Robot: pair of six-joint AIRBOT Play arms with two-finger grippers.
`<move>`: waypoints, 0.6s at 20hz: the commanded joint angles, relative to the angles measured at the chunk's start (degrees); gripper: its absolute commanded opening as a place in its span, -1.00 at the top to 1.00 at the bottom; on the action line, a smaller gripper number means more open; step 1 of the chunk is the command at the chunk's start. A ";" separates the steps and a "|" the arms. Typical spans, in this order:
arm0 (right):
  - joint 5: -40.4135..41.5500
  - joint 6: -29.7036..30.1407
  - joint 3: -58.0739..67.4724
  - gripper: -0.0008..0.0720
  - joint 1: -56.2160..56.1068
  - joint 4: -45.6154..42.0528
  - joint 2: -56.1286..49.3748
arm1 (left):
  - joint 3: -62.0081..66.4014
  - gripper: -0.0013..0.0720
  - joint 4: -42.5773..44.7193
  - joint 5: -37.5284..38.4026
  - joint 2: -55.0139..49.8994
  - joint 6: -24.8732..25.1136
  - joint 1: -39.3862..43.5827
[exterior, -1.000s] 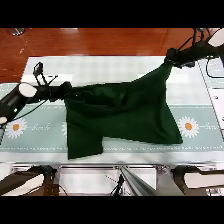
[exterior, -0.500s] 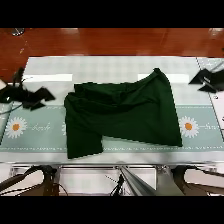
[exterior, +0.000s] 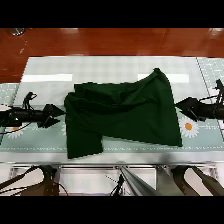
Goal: Fold the shirts.
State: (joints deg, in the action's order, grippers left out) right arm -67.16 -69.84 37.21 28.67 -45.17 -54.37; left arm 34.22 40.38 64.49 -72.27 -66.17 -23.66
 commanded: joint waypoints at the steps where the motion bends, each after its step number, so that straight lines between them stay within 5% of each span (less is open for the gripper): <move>1: -0.31 1.07 -3.06 -0.73 0.15 3.08 3.98 | -1.40 -0.95 -3.48 -0.55 -2.80 4.26 1.25; 5: -0.04 -1.25 -3.04 -0.73 0.15 4.35 4.00 | -1.36 -0.94 -4.44 -0.85 -7.41 6.49 7.06; 6: 0.09 -1.95 -2.80 -0.73 0.17 4.31 4.00 | -1.09 -0.44 -4.39 -0.85 -8.81 6.51 7.74; 7: -0.17 -2.10 -1.86 -0.73 0.66 3.34 4.00 | -0.90 0.77 -4.44 -0.83 -9.51 6.51 7.58; 12: -5.77 -8.22 5.05 -0.73 10.21 -14.58 4.00 | 1.31 0.86 -4.44 3.93 -9.03 8.09 6.84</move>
State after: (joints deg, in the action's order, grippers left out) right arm -70.04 -73.76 39.77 34.79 -49.12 -50.46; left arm 34.35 36.62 64.88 -81.01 -59.33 -16.97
